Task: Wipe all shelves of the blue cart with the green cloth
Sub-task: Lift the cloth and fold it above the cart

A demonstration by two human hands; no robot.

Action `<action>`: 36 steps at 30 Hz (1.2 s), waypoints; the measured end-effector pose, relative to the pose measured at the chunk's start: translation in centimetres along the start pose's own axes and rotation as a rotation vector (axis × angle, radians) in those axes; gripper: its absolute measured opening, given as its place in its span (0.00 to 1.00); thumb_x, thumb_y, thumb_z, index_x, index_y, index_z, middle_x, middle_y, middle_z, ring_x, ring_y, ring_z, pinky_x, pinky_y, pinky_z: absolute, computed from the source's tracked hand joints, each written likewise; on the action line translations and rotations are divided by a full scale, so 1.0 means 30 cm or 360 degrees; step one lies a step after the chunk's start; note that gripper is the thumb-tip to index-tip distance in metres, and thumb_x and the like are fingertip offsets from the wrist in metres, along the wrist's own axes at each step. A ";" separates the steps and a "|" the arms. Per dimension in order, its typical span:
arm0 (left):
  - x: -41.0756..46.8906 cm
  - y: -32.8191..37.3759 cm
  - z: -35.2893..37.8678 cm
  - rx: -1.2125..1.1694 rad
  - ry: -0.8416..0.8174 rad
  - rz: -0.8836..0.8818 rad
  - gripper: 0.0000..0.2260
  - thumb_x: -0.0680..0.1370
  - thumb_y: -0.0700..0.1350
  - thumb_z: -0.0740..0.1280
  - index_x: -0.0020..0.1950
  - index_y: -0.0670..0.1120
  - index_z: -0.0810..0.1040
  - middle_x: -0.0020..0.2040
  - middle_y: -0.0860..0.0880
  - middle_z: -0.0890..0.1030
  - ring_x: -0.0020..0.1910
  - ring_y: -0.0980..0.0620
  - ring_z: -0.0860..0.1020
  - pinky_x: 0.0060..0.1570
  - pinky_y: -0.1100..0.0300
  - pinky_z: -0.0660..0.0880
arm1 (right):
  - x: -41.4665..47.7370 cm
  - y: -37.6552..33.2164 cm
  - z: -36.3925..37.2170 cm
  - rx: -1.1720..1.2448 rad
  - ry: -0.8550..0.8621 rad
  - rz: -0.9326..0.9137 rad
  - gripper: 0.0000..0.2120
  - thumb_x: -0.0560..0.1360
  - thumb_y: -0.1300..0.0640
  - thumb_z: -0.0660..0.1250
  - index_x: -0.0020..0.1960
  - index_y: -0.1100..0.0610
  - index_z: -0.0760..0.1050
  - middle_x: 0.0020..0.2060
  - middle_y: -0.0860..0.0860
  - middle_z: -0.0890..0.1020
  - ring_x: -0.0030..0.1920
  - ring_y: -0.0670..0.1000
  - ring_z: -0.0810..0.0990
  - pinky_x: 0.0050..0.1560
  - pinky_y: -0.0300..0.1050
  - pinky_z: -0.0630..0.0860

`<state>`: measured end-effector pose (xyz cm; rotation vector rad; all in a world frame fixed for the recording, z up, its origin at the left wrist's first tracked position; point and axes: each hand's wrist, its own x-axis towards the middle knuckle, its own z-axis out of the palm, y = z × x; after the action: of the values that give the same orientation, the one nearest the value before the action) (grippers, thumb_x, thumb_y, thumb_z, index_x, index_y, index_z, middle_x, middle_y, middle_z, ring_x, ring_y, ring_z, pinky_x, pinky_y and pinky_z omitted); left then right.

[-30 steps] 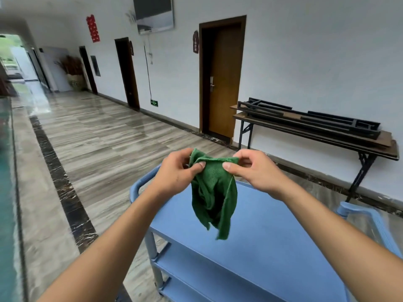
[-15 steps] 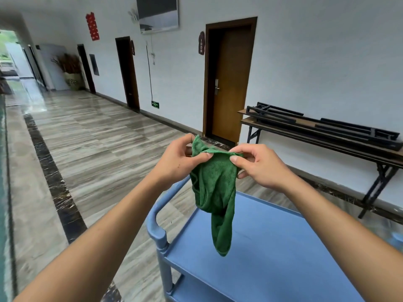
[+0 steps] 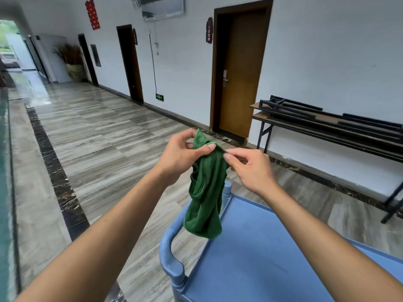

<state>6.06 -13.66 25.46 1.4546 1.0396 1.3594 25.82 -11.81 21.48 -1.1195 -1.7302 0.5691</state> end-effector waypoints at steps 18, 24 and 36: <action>0.377 -0.246 -0.079 -0.0044 0.0554 -0.0261 0.10 0.79 0.42 0.68 0.40 0.47 0.70 0.37 0.44 0.82 0.32 0.51 0.81 0.33 0.58 0.77 | 0.298 0.608 0.183 -0.0268 -0.1409 0.0387 0.11 0.77 0.65 0.69 0.56 0.54 0.85 0.52 0.48 0.87 0.55 0.47 0.84 0.62 0.45 0.78; 0.408 -0.323 -0.104 -0.0207 0.0313 -0.0353 0.06 0.78 0.42 0.68 0.44 0.46 0.72 0.38 0.47 0.78 0.34 0.51 0.77 0.35 0.59 0.73 | 0.383 0.652 0.293 -0.0084 -0.1181 0.0461 0.38 0.76 0.51 0.74 0.80 0.40 0.59 0.66 0.43 0.71 0.67 0.48 0.75 0.65 0.45 0.72; 0.326 -0.400 -0.233 0.0016 0.0438 -0.0389 0.07 0.77 0.44 0.70 0.44 0.47 0.72 0.35 0.46 0.79 0.30 0.51 0.77 0.28 0.62 0.71 | 0.527 0.667 0.319 -0.0390 -0.1301 0.0312 0.05 0.75 0.61 0.75 0.46 0.53 0.87 0.37 0.47 0.87 0.36 0.40 0.81 0.45 0.39 0.78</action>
<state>-0.54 -0.61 16.84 1.1233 1.3542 1.3997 23.96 12.48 9.34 -1.3411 -2.4464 1.0612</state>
